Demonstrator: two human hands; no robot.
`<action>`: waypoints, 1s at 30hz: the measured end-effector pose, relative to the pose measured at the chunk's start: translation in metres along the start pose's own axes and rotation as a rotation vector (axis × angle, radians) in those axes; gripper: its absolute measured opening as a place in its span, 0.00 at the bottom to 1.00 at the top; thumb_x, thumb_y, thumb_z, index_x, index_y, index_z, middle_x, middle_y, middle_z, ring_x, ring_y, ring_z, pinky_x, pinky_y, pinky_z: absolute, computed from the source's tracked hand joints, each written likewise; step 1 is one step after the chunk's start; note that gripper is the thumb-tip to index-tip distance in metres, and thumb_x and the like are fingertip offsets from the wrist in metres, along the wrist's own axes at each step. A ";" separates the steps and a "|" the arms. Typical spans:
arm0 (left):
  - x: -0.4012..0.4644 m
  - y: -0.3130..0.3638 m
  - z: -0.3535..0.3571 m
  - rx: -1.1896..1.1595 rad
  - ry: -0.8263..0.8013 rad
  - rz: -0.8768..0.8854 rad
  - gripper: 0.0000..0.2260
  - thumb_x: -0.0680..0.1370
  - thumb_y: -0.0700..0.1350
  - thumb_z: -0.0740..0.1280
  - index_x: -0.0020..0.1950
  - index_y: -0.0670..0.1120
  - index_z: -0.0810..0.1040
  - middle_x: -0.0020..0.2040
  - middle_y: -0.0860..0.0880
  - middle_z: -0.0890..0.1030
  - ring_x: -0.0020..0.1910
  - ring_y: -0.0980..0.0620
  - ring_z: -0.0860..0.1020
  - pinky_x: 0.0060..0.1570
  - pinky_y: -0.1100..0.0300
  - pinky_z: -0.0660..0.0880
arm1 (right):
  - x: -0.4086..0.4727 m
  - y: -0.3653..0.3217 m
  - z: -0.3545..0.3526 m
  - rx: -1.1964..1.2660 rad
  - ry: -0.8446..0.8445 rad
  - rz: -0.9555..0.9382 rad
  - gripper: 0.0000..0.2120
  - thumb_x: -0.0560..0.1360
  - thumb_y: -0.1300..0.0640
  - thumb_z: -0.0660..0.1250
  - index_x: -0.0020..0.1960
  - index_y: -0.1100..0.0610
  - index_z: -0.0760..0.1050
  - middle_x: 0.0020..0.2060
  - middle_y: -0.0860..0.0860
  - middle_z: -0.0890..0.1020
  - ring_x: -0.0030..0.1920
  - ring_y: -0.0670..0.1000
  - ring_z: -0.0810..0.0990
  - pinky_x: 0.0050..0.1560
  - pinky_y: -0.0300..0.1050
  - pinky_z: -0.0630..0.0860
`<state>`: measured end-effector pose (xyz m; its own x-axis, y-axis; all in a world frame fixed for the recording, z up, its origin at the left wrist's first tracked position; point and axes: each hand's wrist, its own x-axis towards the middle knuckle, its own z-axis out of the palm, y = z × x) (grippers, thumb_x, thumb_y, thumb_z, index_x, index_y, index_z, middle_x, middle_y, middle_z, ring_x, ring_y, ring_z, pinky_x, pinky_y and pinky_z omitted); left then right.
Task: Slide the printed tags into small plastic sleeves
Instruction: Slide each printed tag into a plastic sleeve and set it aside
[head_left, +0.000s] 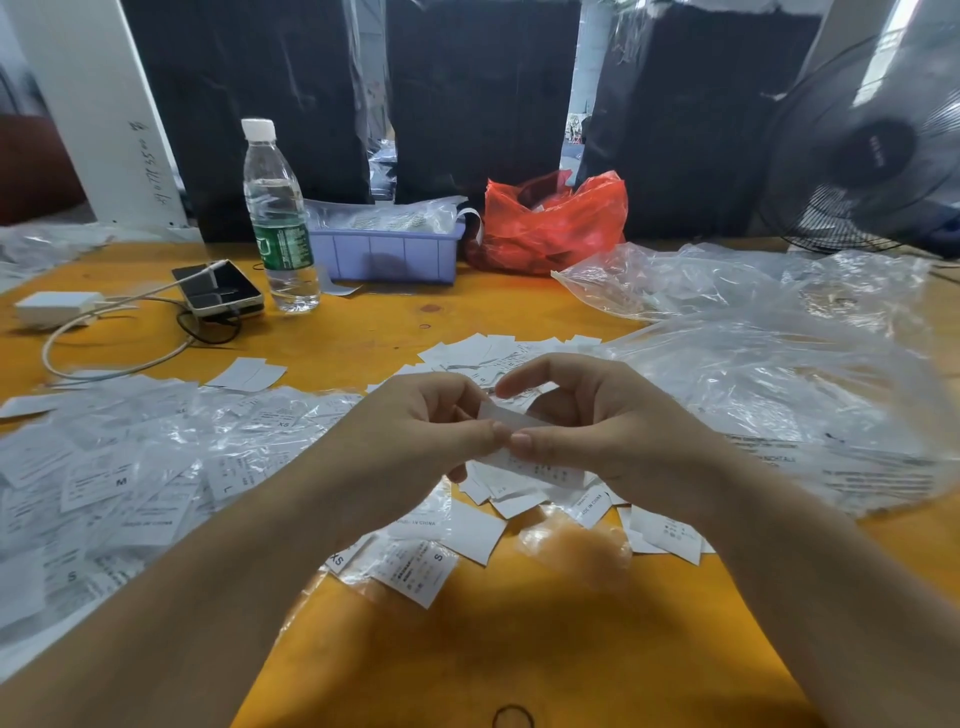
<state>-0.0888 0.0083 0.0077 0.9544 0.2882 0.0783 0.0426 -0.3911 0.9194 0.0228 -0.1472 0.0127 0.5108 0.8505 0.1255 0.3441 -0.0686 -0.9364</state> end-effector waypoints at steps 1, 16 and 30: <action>0.000 0.000 -0.001 -0.003 0.008 -0.003 0.04 0.75 0.45 0.71 0.43 0.45 0.81 0.27 0.56 0.77 0.25 0.61 0.73 0.26 0.71 0.67 | 0.001 0.001 0.000 -0.005 -0.002 0.003 0.20 0.69 0.59 0.74 0.60 0.58 0.75 0.42 0.61 0.83 0.45 0.65 0.82 0.52 0.67 0.76; 0.000 0.001 -0.009 -0.231 -0.039 -0.063 0.13 0.66 0.50 0.75 0.41 0.42 0.80 0.36 0.45 0.80 0.30 0.53 0.76 0.26 0.63 0.72 | 0.002 0.002 -0.006 0.004 -0.043 -0.051 0.03 0.71 0.61 0.71 0.44 0.60 0.80 0.38 0.56 0.82 0.39 0.53 0.81 0.38 0.45 0.74; -0.002 0.005 -0.008 -0.327 -0.156 -0.037 0.10 0.69 0.49 0.69 0.43 0.43 0.81 0.36 0.48 0.82 0.31 0.55 0.76 0.27 0.66 0.70 | -0.001 -0.001 -0.007 0.167 -0.091 -0.054 0.04 0.69 0.61 0.71 0.43 0.60 0.80 0.38 0.53 0.84 0.38 0.49 0.82 0.38 0.36 0.76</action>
<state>-0.0930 0.0125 0.0151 0.9886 0.1502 0.0056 0.0057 -0.0752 0.9972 0.0273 -0.1517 0.0163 0.4193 0.8948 0.1535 0.2298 0.0590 -0.9715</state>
